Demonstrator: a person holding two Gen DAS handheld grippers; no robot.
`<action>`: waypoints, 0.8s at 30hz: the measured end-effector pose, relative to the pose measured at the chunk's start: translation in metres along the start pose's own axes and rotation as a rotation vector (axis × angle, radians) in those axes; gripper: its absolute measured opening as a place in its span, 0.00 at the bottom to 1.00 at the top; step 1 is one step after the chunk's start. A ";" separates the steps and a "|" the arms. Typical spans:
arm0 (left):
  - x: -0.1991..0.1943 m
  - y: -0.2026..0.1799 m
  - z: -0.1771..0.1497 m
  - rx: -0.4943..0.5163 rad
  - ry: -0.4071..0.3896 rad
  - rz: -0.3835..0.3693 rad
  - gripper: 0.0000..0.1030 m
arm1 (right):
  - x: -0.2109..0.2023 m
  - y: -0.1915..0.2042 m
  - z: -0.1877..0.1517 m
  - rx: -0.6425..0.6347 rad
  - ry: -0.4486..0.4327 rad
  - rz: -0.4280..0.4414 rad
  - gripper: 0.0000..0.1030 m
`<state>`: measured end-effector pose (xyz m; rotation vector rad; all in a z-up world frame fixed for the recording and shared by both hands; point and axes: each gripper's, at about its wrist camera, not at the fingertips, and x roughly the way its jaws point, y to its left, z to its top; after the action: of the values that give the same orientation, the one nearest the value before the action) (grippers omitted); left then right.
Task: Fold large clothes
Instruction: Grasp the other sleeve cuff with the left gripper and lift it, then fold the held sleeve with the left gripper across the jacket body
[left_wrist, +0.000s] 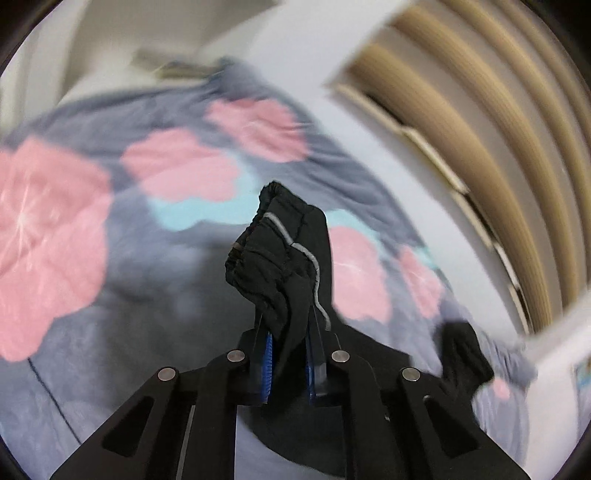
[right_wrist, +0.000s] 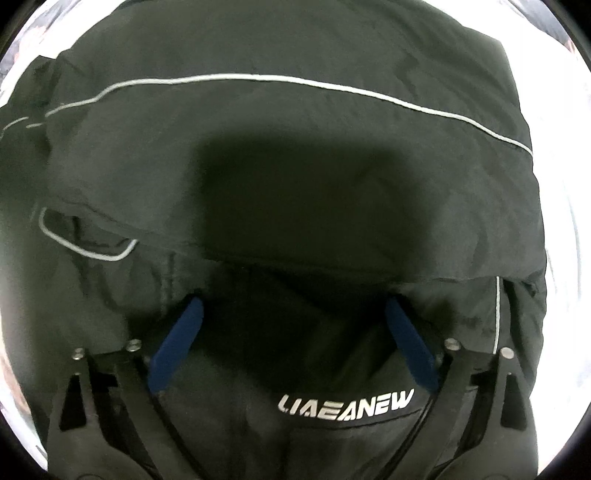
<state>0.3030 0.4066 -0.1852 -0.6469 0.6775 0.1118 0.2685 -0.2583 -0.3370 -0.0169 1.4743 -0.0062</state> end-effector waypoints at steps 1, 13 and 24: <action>-0.007 -0.017 -0.003 0.039 0.001 -0.018 0.13 | -0.001 -0.001 -0.001 0.000 -0.001 0.006 0.88; -0.033 -0.236 -0.095 0.441 0.143 -0.258 0.13 | -0.055 -0.031 -0.032 0.020 -0.132 0.079 0.83; -0.006 -0.391 -0.206 0.662 0.364 -0.455 0.13 | -0.070 -0.105 -0.066 0.113 -0.188 -0.026 0.84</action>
<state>0.3025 -0.0272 -0.0997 -0.1629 0.8413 -0.6442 0.1962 -0.3628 -0.2719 0.0545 1.2839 -0.1065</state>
